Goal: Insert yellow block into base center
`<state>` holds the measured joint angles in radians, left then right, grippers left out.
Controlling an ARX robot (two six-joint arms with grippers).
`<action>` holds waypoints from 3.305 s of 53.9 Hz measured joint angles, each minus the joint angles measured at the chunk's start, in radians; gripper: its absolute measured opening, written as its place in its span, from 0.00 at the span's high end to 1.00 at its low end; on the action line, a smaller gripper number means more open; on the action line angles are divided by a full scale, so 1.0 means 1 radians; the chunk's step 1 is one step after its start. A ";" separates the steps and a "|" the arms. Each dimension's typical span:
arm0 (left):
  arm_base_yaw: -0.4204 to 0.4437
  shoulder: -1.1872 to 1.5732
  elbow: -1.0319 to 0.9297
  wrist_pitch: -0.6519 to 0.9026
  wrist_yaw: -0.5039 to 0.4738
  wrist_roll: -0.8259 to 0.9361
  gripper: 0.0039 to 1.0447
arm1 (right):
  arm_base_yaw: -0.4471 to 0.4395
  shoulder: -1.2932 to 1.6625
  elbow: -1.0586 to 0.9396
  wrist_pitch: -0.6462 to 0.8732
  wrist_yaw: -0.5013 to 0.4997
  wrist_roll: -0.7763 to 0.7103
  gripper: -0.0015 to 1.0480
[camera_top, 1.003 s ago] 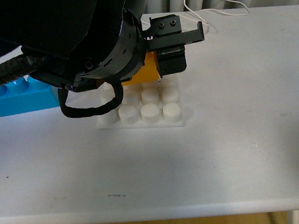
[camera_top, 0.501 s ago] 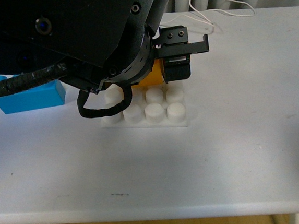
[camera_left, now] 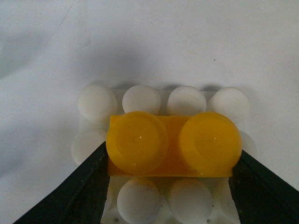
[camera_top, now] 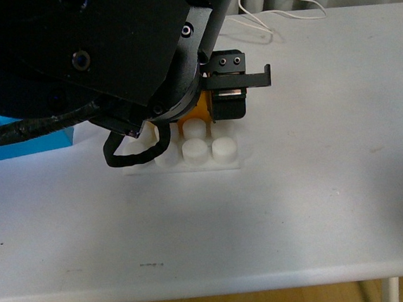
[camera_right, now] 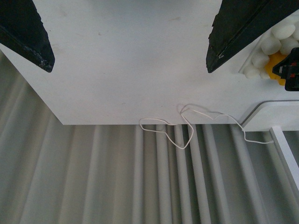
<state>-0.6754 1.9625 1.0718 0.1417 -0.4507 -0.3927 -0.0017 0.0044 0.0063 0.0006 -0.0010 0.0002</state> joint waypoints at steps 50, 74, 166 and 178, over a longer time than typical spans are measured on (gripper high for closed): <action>-0.001 0.027 -0.015 0.029 0.056 -0.040 0.20 | 0.000 0.000 0.000 0.000 0.000 0.000 0.09; 0.015 -0.105 -0.060 -0.025 0.175 -0.106 0.06 | 0.000 0.000 0.000 0.000 0.000 0.000 0.09; 0.548 -1.374 -0.966 0.337 0.327 0.385 0.96 | 0.000 0.000 0.000 0.000 0.000 0.000 0.09; 0.669 -1.490 -1.010 0.266 0.439 0.385 0.96 | 0.000 0.000 0.000 0.000 0.000 0.000 0.09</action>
<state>-0.0063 0.4728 0.0616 0.4076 -0.0113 -0.0074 -0.0017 0.0044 0.0063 0.0006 -0.0010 0.0002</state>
